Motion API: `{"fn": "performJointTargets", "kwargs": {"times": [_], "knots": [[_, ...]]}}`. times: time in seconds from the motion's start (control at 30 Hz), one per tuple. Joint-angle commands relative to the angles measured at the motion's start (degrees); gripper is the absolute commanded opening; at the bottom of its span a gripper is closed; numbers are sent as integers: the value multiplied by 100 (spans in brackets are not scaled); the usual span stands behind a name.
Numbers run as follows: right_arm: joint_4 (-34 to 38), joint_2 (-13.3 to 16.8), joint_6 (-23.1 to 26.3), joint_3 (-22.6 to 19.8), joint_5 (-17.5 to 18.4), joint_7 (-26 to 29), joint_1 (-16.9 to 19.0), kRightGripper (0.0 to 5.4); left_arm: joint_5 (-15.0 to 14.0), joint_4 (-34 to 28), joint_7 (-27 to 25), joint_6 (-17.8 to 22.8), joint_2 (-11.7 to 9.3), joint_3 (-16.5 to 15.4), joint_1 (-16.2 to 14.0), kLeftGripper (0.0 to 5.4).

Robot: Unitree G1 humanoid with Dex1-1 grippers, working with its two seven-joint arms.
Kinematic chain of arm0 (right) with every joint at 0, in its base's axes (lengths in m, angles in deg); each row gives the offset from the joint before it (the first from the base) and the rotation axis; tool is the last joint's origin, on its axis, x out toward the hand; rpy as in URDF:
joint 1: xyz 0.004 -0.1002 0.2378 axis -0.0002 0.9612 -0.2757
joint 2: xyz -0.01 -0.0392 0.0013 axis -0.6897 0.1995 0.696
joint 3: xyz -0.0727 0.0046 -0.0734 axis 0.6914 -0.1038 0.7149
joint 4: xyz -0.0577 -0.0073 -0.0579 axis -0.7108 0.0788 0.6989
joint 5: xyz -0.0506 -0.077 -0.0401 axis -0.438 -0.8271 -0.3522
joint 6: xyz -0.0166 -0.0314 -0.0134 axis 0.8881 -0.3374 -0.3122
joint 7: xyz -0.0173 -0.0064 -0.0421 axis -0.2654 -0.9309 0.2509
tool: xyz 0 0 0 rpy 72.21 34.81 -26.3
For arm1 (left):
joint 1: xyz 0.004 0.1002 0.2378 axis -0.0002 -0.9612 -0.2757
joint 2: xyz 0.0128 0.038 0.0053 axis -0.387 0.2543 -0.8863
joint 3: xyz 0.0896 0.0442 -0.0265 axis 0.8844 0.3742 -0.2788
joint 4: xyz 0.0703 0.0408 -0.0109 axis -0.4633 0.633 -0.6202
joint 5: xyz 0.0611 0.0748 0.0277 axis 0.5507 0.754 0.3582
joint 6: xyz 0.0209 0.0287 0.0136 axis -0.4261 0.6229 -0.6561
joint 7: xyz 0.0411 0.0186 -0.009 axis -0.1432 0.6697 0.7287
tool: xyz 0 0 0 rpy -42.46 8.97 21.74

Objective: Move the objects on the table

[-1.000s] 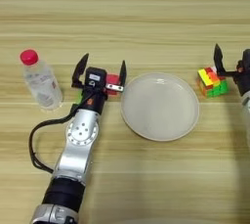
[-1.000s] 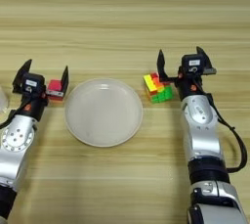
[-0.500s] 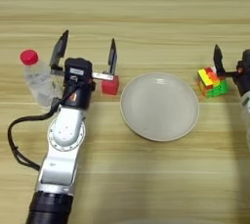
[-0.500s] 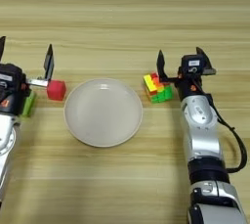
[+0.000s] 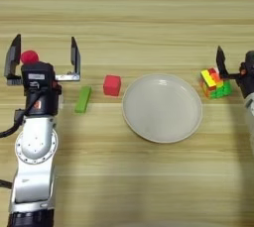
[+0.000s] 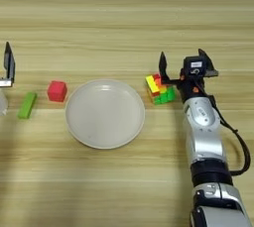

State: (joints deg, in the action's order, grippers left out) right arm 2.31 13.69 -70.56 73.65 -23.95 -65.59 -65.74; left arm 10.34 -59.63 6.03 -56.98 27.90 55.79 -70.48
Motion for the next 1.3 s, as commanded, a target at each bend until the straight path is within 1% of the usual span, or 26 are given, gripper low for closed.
{"fn": "performJointTargets", "kwargs": {"times": [0.03, 0.1, 0.23, 0.27, 0.37, 0.4, 0.5, 0.7, 0.87, 0.93, 1.0, 1.3], "knots": [[-72, -18, 15, 6, 27, 31, -126, 540, -132, 166, 48, 74, -145, -278, 39, 536], [-86, -23, 9, 6, 29, 31, -135, 540, -191, 437, 56, 49, -205, -373, 121, 536], [-103, -28, -8, 6, 30, 36, -132, 540, -299, 913, 41, 28, -251, -484, 267, 536], [-102, -25, -11, 1, 31, 35, -128, 540, -393, 1044, 2, 69, -250, -502, 304, 536], [-88, -22, -12, -5, 31, 37, -120, 540, -823, 1252, -220, 185, -210, -510, 372, 536], [-85, -23, -12, -5, 31, 39, -118, 540, -912, 1278, -268, 193, -209, -510, 382, 536], [-91, -23, -14, -6, 33, 47, -120, 540, -1044, 1304, -340, 201, -228, -515, 390, 536], [-112, -21, -15, -5, 31, 61, -131, 540, -1070, 1435, -376, 271, -241, -475, 427, 536], [-124, -24, -16, -6, 29, 71, -139, 540, -954, 1743, -340, 329, -272, -448, 532, 536], [-133, -22, -18, -8, 29, 78, -143, 540, -709, 1925, -184, 333, -333, -431, 576, 536], [-132, -23, -19, -9, 28, 77, -144, 540, -629, 2092, -117, 332, -368, -425, 613, 536], [-109, -18, -7, -12, 24, 72, -134, 540, -631, 2406, -117, 256, -398, -384, 691, 536]]}}
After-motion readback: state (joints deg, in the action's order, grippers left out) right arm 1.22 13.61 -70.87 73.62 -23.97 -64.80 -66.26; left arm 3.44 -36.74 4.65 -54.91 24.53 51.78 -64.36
